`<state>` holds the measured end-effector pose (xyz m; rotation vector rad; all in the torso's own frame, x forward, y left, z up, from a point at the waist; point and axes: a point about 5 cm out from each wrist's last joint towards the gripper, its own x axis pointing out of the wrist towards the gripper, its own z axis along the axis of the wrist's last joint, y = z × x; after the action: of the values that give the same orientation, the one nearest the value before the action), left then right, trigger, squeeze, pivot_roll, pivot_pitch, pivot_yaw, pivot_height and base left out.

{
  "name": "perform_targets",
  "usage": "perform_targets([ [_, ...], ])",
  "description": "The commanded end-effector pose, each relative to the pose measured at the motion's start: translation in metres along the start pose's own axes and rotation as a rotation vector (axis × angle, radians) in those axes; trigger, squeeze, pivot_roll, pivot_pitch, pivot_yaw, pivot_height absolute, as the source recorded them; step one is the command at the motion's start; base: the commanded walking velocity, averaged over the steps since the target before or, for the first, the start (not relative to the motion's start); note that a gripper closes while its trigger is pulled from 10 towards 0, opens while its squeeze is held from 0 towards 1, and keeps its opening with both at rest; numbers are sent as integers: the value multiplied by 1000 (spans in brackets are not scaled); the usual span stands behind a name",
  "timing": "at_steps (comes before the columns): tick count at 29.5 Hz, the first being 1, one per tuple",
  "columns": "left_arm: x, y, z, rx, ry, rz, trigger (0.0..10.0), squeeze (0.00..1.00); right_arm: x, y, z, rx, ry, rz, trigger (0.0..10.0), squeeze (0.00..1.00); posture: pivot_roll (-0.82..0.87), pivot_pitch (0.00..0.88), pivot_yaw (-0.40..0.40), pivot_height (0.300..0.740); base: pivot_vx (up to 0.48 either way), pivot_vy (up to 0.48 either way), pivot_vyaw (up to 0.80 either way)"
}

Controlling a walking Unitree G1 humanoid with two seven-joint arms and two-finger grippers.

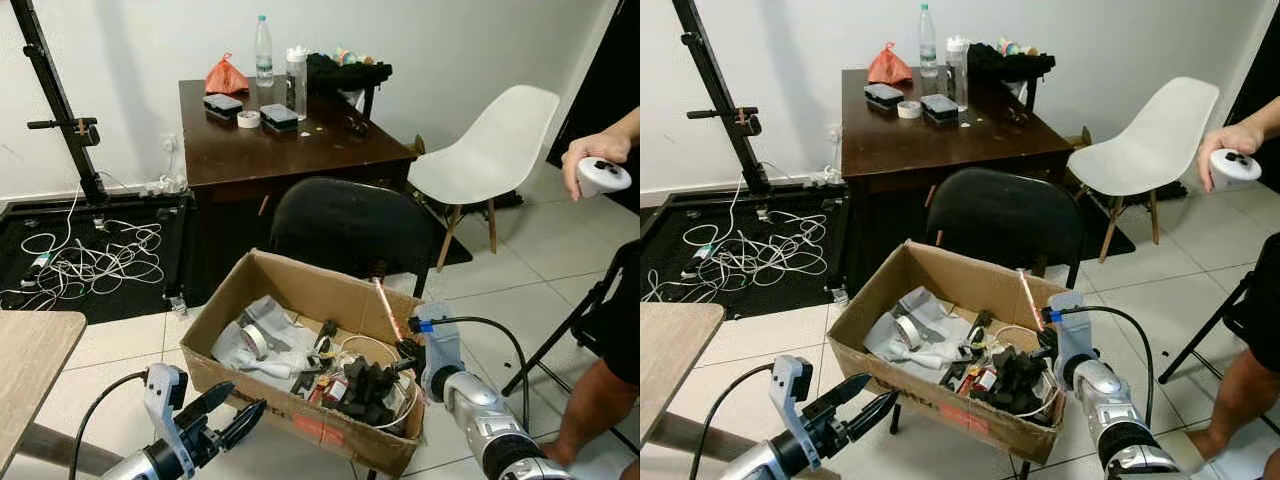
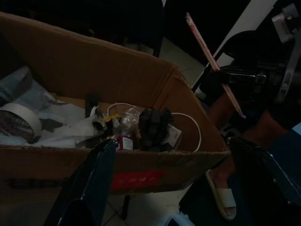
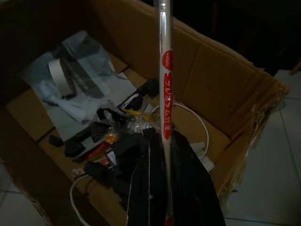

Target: Picking trash to rubbish bin

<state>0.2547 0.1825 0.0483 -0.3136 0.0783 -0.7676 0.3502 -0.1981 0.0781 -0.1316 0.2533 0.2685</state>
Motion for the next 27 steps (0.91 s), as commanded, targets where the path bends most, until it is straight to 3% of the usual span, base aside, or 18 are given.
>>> perform_targets([
  [1,-7,2,-1,6,30,10,10000,0,-1,0,-3,-18,9,5,10000,769,-49,203,25,740,0,0,0],
  [2,-9,2,-1,7,31,11,10000,0,0,0,-1,-27,4,1,10000,1000,-47,203,25,740,0,0,0],
  [10,-11,3,1,9,32,18,10000,0,2,0,6,-54,-31,-5,10000,1000,-43,200,27,740,0,0,0],
  [15,-10,2,1,10,33,17,10000,0,5,19,12,55,-110,126,10000,1000,-45,196,26,740,0,0,0],
  [17,-9,2,1,8,35,16,10000,0,4,39,9,169,-139,300,10000,1000,-46,194,24,740,0,0,0],
  [18,-9,2,1,7,36,15,10000,0,2,52,7,236,-156,408,10000,255,-48,191,21,740,0,0,0],
  [19,-9,2,0,6,37,16,10000,0,-1,63,5,299,-171,510,10000,0,-48,191,21,740,0,0,0],
  [20,-9,2,0,6,37,16,10000,0,-1,63,5,299,-171,510,10000,0,-48,191,21,740,0,0,0],
  [21,-8,2,0,3,39,19,10000,0,-10,81,1,395,-189,682,10000,0,-51,186,17,740,0,0,0],
  [25,-8,2,-1,2,41,20,10000,0,-14,87,0,424,-193,737,10000,0,-51,186,17,740,0,0,0],
  [27,-10,5,-7,-2,76,47,10000,0,-22,100,-9,422,-152,856,10000,0,-57,177,19,740,0,0,0],
])
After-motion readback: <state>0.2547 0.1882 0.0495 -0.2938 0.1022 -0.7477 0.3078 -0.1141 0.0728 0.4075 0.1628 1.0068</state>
